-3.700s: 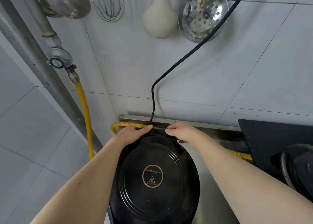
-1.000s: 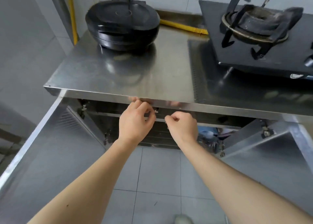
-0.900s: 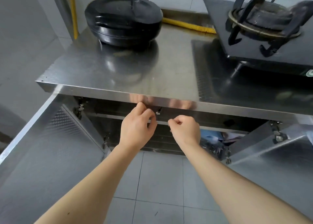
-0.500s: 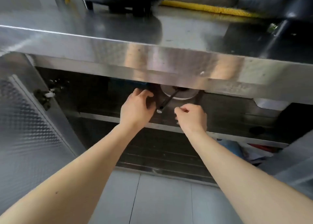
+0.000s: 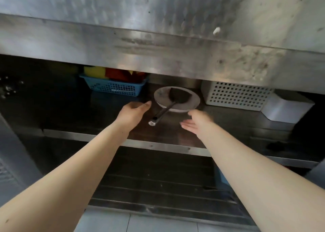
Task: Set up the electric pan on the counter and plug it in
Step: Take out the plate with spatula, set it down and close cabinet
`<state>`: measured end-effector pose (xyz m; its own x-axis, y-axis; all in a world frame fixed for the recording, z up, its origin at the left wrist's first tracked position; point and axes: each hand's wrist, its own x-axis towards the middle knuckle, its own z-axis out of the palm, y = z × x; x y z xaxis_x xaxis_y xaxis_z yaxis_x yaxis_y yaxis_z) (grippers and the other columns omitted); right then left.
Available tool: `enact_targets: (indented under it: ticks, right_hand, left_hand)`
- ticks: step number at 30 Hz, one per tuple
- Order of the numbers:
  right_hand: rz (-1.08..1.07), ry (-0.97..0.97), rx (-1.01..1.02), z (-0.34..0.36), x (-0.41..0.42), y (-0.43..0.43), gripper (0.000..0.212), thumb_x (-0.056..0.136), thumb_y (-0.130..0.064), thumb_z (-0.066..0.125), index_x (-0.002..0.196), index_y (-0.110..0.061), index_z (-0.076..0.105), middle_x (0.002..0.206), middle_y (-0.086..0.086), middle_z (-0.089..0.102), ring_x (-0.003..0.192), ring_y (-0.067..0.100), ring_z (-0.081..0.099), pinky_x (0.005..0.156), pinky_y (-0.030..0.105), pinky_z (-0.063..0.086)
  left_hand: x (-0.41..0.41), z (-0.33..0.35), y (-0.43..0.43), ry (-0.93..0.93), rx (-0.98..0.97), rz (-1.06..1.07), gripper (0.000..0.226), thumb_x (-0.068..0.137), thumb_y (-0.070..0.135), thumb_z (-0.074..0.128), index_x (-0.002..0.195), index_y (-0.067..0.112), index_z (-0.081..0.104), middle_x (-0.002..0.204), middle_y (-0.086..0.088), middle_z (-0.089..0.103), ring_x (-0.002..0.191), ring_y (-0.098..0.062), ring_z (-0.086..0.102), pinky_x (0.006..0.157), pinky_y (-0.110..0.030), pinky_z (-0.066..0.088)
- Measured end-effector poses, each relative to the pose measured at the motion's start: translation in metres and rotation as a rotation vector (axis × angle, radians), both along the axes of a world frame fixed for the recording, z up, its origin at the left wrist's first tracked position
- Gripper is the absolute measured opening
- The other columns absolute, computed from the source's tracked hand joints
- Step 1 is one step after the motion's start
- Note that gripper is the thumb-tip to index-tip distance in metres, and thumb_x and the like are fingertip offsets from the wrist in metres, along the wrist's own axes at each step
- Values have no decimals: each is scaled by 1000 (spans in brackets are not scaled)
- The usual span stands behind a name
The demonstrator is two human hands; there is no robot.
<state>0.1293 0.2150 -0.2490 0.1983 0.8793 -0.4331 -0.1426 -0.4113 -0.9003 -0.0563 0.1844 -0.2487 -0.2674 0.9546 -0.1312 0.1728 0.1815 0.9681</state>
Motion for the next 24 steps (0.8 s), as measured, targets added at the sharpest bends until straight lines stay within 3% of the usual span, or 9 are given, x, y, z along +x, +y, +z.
enact_targets:
  ticks: [3,4,8,12,15,18,20,22,24]
  right_hand:
    - [-14,91,26,4,-3,18,35,101,-10,41,134,4,44,129,28,56,116,36,61,86,37,52]
    - [-19,103,37,5,-5,25,35,102,-8,40,134,4,44,131,28,55,119,37,59,87,38,51]
    - [-15,67,51,-3,-11,47,34,101,-2,38,134,3,45,130,27,56,119,37,59,78,38,52]
    - [-57,81,44,-14,-15,63,40,100,-1,39,140,-4,43,132,23,55,116,36,60,59,37,50]
    - [-86,91,66,-12,-17,67,42,99,3,39,140,-4,42,134,22,55,116,35,60,65,37,50]
    - [-52,124,60,-11,-15,58,40,100,1,38,140,0,40,136,23,53,122,36,57,84,39,50]
    - [-8,130,50,-7,-13,47,38,101,0,37,138,3,40,136,26,52,124,38,54,89,40,46]
    - [15,122,38,-7,-12,40,37,100,0,38,137,4,41,134,27,54,121,38,57,82,35,49]
    - [17,125,11,-10,-13,34,38,98,2,39,136,5,42,127,29,58,99,37,68,62,25,54]
  left_hand:
    - [-9,3,10,-51,-32,16,42,86,42,63,122,21,55,111,-1,58,111,-20,57,91,-36,47]
    - [-11,4,13,-62,-38,22,41,87,41,63,121,21,55,113,-2,59,112,-20,57,91,-36,47]
    - [-10,3,21,-97,-56,8,40,88,35,63,124,19,55,121,-4,60,111,-20,59,92,-35,48]
    - [-6,5,26,-118,-65,-28,46,90,30,61,132,15,52,124,-4,59,112,-20,59,90,-32,49]
    - [-4,7,30,-131,-60,-23,46,91,28,60,134,14,51,117,-3,58,112,-21,59,89,-31,49]
    - [-5,3,34,-172,-90,0,47,91,26,61,135,12,50,123,-7,59,112,-22,60,89,-31,50]
    - [-4,0,35,-217,-103,9,50,90,26,62,136,12,48,116,-8,59,109,-23,61,86,-32,52]
    - [-4,-4,35,-253,-100,26,53,89,26,63,138,12,46,113,-7,58,105,-24,62,81,-31,53]
    - [-4,-7,31,-281,-101,50,57,89,27,63,141,13,42,121,-10,57,100,-24,64,74,-31,54]
